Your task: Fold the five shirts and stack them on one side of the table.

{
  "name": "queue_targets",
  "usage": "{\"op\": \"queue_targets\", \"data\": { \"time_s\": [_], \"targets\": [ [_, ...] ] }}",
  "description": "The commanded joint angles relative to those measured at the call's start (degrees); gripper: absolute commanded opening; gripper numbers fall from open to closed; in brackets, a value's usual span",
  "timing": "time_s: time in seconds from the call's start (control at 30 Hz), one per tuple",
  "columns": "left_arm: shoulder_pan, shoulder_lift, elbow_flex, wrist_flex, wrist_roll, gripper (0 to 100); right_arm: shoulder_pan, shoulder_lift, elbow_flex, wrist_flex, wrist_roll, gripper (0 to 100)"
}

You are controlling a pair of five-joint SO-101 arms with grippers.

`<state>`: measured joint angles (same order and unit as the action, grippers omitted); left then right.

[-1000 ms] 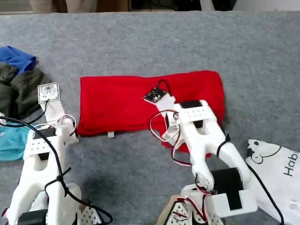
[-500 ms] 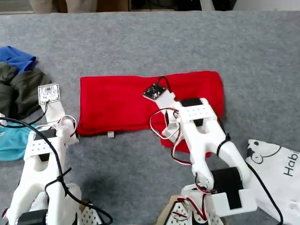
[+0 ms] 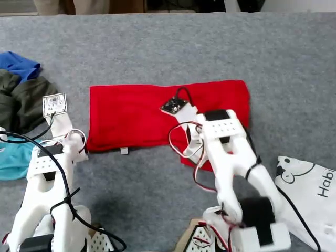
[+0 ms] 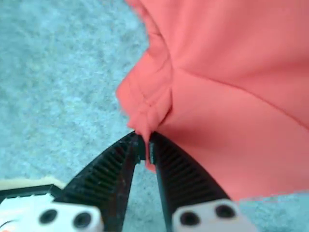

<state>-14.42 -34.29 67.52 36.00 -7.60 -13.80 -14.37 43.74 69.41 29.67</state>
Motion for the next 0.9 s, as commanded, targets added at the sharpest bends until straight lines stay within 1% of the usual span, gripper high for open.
{"op": "queue_targets", "data": {
  "time_s": [0.0, 0.1, 0.23, 0.3, 0.37, 0.47, 0.53, 0.63, 0.7, 0.77, 0.8, 0.87],
  "targets": [
    [0.4, -1.4, -0.1, -0.8, 0.2, 2, -3.7, -5.5, -2.3, 2.2, 0.7, 0.9],
    [0.4, -1.4, -0.1, -0.8, 0.2, 2, -5.6, -4.4, -2.0, 1.6, 0.4, 0.9],
    [0.4, -1.4, -0.1, -0.8, 0.2, 2, -5.4, 0.3, -2.0, 0.3, 0.6, 1.9],
    [0.4, -1.4, -0.1, -0.8, 0.2, 2, -5.0, 2.8, -2.1, 0.0, 0.7, 6.9],
    [0.4, -1.4, -0.1, -0.8, 0.3, 2, -4.2, 4.0, -2.4, 0.2, 1.6, 14.8],
    [-0.1, -1.9, -0.5, -0.4, 0.4, 2, -3.4, 2.8, -3.1, 3.2, 3.9, 22.4],
    [0.3, -1.9, -3.4, 2.4, 1.5, 2, -3.1, 0.3, -4.3, 5.8, 3.9, 22.6],
    [0.7, -1.9, -12.7, 11.2, 5.6, 2, -3.1, -4.2, -6.0, 9.4, 3.9, 22.6],
    [2.2, -1.5, -19.3, 16.4, 7.3, 2, -3.1, -7.6, -7.7, 11.7, 3.9, 22.6],
    [4.9, -1.4, -23.6, 19.0, 8.8, 2, -2.9, -10.6, -9.9, 12.7, 3.6, 22.1],
    [6.6, -1.4, -24.4, 19.1, 9.5, 2, -1.9, -11.6, -10.9, 12.7, 3.6, 20.2],
    [11.4, -1.2, -24.4, 18.5, 10.5, 2, 0.7, -11.4, -13.3, 11.4, 3.6, 11.1]
  ]
}}
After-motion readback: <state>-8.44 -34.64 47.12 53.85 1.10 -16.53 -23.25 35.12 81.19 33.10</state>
